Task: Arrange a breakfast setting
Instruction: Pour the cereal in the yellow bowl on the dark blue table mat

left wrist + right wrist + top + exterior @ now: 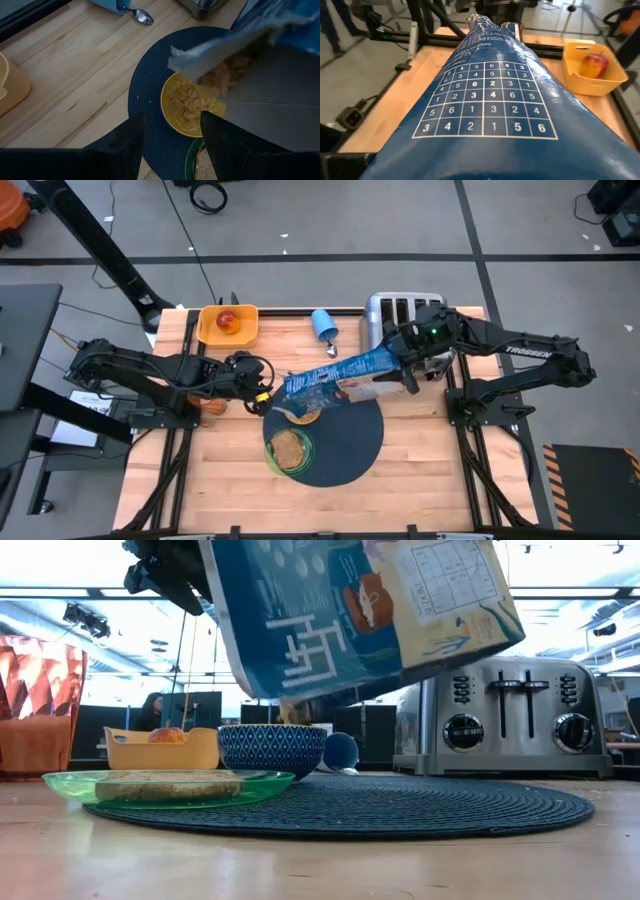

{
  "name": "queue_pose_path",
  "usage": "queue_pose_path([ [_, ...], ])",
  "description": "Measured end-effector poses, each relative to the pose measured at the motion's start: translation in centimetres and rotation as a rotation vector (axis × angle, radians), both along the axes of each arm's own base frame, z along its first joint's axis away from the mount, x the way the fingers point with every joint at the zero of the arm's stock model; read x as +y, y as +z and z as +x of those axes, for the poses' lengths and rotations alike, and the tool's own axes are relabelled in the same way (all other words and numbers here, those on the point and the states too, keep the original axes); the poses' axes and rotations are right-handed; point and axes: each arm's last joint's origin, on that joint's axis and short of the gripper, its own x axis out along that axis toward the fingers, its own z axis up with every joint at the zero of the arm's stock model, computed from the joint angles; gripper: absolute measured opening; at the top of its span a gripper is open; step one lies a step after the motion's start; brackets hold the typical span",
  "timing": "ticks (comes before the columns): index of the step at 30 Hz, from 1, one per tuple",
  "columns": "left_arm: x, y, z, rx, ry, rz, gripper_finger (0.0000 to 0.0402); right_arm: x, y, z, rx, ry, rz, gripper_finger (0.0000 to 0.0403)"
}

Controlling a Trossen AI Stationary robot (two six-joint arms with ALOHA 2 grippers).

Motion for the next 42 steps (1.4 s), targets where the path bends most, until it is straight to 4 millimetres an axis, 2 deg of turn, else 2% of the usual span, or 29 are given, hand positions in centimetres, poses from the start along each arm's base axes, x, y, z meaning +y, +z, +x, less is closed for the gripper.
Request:
queue_pose_path([
  [36,-0.01,0.04,0.05,-0.006,-0.001,-0.001,0.0196,0.02,0.0,0.1,0.0,-0.023,-0.013,0.0273],
  [42,-0.02,0.07,0.1,-0.012,-0.001,-0.002,0.0196,-0.04,-0.49,0.77,0.02,-0.003,0.001,0.0273],
])
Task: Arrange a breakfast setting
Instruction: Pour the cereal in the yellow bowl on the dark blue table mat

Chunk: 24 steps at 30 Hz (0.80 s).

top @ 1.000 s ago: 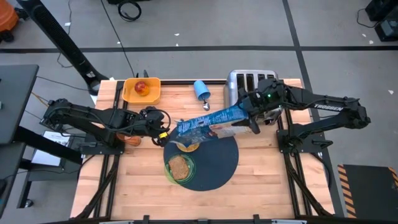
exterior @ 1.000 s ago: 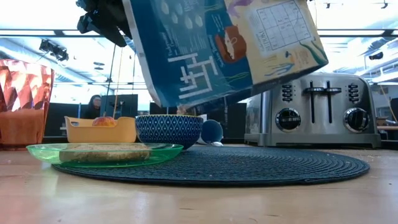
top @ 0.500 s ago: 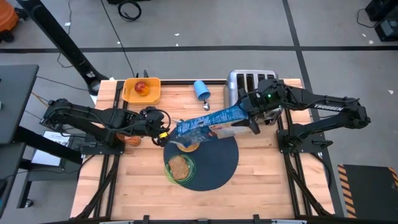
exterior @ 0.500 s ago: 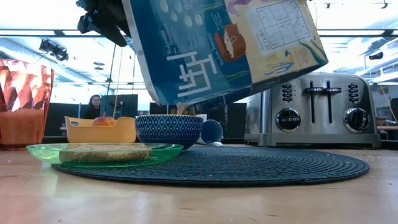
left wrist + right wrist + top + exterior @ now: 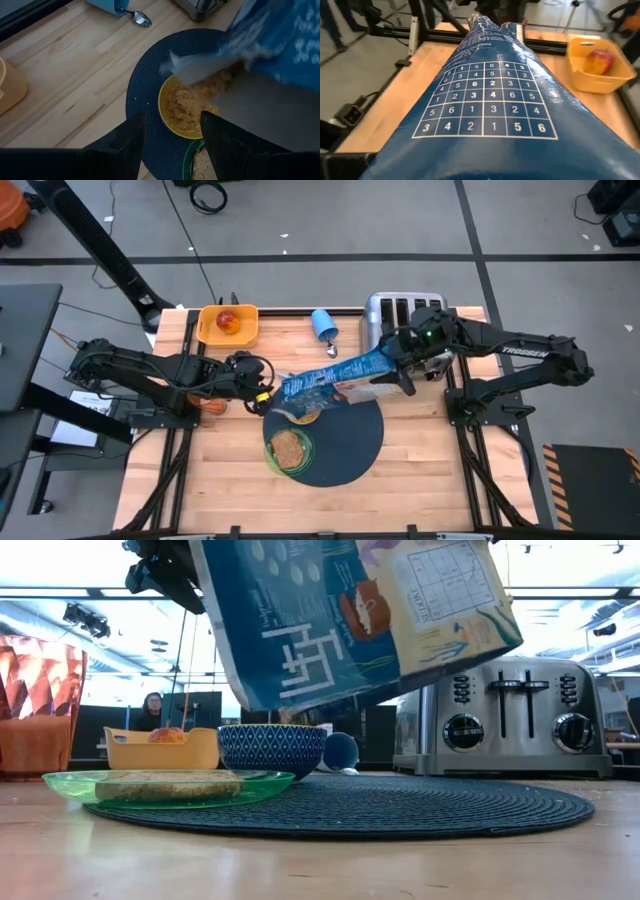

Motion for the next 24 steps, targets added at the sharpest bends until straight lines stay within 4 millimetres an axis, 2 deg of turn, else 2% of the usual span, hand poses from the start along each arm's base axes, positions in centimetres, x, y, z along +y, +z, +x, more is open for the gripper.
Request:
queue_pose_path([
  [4,0.0,0.01,-0.01,0.0,-0.001,0.0,0.0196,-0.11,-0.42,0.39,0.026,-0.01,0.002,0.0273],
  [24,-0.02,0.0,-0.01,0.003,-0.007,-0.004,0.0196,-0.13,-0.14,0.4,-0.005,0.013,0.009,0.0273],
])
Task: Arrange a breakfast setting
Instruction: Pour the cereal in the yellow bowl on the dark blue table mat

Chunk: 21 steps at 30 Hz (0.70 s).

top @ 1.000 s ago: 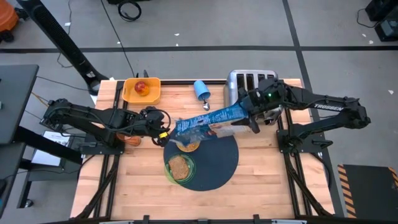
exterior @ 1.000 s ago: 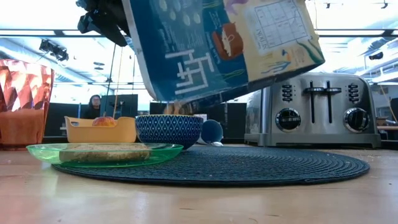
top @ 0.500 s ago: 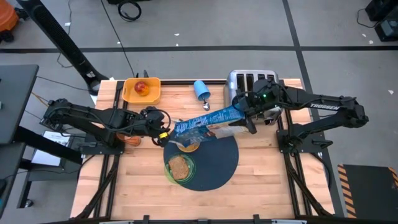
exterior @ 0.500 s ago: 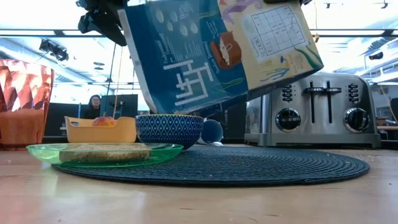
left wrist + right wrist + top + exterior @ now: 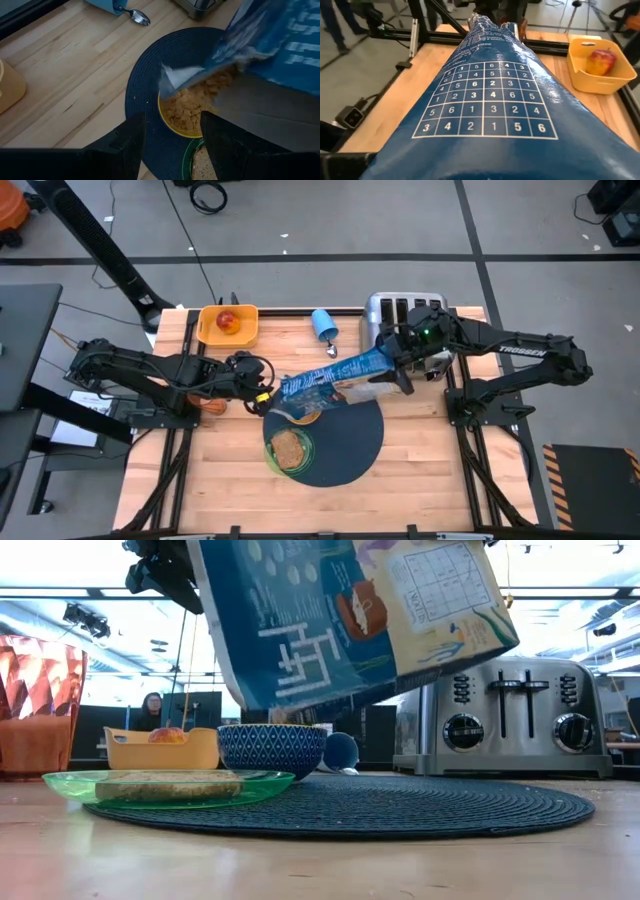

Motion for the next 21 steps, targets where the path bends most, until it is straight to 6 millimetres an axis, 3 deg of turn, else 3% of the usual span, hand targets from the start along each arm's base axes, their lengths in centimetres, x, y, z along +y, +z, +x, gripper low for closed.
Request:
queue_pose_path([
  [21,0.0,0.0,-0.01,0.001,0.0,0.0,0.0196,-0.02,0.14,0.08,-0.015,-0.02,-0.006,0.0273],
])
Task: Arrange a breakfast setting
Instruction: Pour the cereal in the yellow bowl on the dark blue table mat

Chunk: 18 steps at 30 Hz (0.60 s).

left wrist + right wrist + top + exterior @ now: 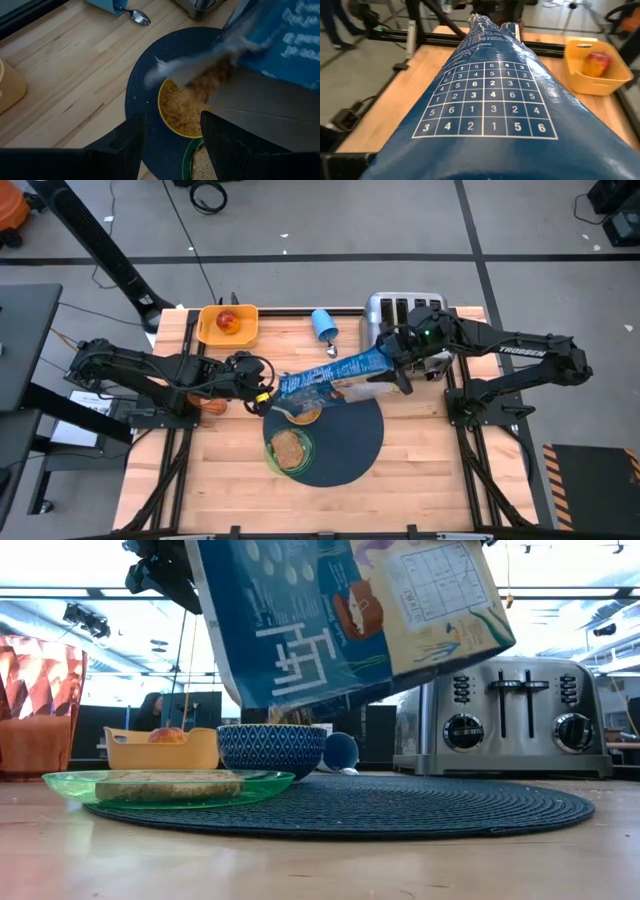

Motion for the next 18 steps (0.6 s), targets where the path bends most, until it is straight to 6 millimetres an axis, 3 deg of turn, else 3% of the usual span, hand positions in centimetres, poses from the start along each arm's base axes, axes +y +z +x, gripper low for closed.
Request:
queue_pose_path([
  [18,0.0,0.02,-0.02,-0.001,0.001,-0.001,0.0196,-0.02,0.01,-0.01,0.001,0.0,0.008,0.0273],
])
